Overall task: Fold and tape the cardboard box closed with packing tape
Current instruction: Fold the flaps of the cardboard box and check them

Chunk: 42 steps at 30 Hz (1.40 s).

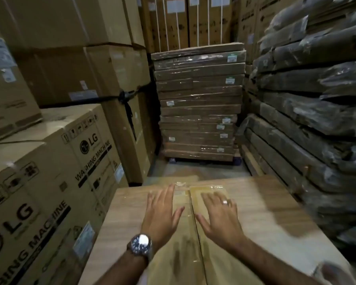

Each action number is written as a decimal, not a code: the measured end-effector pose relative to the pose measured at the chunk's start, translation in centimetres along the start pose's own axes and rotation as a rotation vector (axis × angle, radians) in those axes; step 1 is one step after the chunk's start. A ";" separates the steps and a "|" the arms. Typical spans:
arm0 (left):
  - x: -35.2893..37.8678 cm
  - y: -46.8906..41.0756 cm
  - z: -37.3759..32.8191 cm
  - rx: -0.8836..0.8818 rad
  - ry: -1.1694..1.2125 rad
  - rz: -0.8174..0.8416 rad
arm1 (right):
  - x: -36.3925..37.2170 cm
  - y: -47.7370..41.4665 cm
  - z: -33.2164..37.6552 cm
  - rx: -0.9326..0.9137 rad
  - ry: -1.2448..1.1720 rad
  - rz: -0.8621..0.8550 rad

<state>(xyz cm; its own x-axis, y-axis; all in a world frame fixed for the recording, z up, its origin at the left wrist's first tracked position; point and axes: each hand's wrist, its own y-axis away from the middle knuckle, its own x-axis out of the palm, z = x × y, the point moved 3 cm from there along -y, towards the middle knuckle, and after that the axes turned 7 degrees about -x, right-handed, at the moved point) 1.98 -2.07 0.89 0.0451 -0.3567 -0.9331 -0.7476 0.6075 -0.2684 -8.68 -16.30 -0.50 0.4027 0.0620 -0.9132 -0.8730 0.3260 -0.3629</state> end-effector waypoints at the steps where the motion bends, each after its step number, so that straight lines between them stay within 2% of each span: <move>1: 0.9 1.2 0.4 -0.020 -0.024 0.101 | 1.0 0.9 0.1 -0.005 -0.018 0.039; 3: 3.2 3.7 1.1 0.015 -0.055 0.273 | 3.6 3.1 0.1 -0.019 -0.026 0.056; 4: 4.3 5.0 1.5 0.009 -0.067 0.380 | 4.5 4.3 0.4 0.023 -0.063 0.175; 6: 7.0 7.4 2.1 -0.015 -0.097 0.604 | 6.5 5.8 0.4 0.023 -0.132 0.285; 7: 8.1 8.4 2.6 0.002 -0.130 0.622 | 7.1 6.6 0.3 0.007 -0.103 0.299; 11: 12.1 11.2 5.3 -0.004 -0.235 0.479 | 8.1 8.8 0.4 0.023 -0.057 0.257; 13: 10.9 12.1 4.2 0.069 -0.197 0.527 | 8.3 9.0 0.5 0.014 -0.018 0.231; 14: 10.7 11.9 3.6 0.066 -0.193 0.492 | 8.1 9.0 0.7 0.008 -0.003 0.236; 16: 10.4 11.9 2.7 0.032 -0.177 0.572 | 7.7 8.8 0.8 0.007 0.012 0.261; 18: 10.2 11.7 2.9 -0.053 -0.125 0.500 | 7.9 8.7 0.9 0.017 -0.007 0.293; 19: 10.0 11.5 3.0 -0.032 -0.143 0.421 | 7.9 8.7 0.9 0.019 -0.009 0.296; 21: 10.7 12.0 3.7 -0.009 -0.167 0.442 | 8.0 8.6 1.1 0.021 -0.053 0.310; 23: 11.2 12.8 4.4 0.048 -0.205 0.361 | 8.1 8.5 1.0 0.062 -0.125 0.368; 25: 10.7 12.8 4.3 0.057 -0.231 0.443 | 8.1 8.4 1.0 0.094 -0.171 0.363; 27: 9.7 12.6 3.2 0.037 -0.194 0.694 | 8.1 8.3 1.1 0.098 -0.193 0.344; 29: 8.7 12.8 2.8 -0.013 -0.090 0.783 | 8.1 8.3 1.2 0.110 -0.228 0.335; 31: 7.9 13.0 2.6 0.074 -0.143 0.680 | 8.1 8.2 1.1 0.143 -0.296 0.282; 32: 8.7 14.0 3.2 0.072 -0.158 0.681 | 7.9 8.2 1.1 0.164 -0.354 0.236; 33: 9.1 14.6 3.4 0.056 -0.153 0.593 | 7.7 8.0 1.0 0.202 -0.433 0.182; 34: 8.9 15.2 3.3 0.063 -0.110 0.509 | 7.4 7.9 0.9 0.262 -0.529 0.136; 36: 7.7 15.9 2.9 0.072 -0.001 0.441 | 7.0 7.6 0.6 0.378 -0.668 0.091; 38: 5.6 16.3 2.9 0.056 0.025 0.297 | 6.8 7.6 0.7 0.388 -0.703 0.084; 40: 4.2 16.3 3.6 -0.045 0.120 0.164 | 6.8 7.9 1.1 0.354 -0.714 0.074; 42: 3.2 16.6 5.0 -0.258 0.318 0.024 | 7.1 8.3 1.6 0.303 -0.714 0.065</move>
<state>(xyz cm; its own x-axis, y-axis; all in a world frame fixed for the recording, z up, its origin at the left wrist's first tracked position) -6.96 10.39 -7.75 -0.1507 -0.5707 -0.8072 -0.8897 0.4343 -0.1410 -12.61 -11.66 -9.65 0.5223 0.6488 -0.5534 -0.8292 0.5378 -0.1521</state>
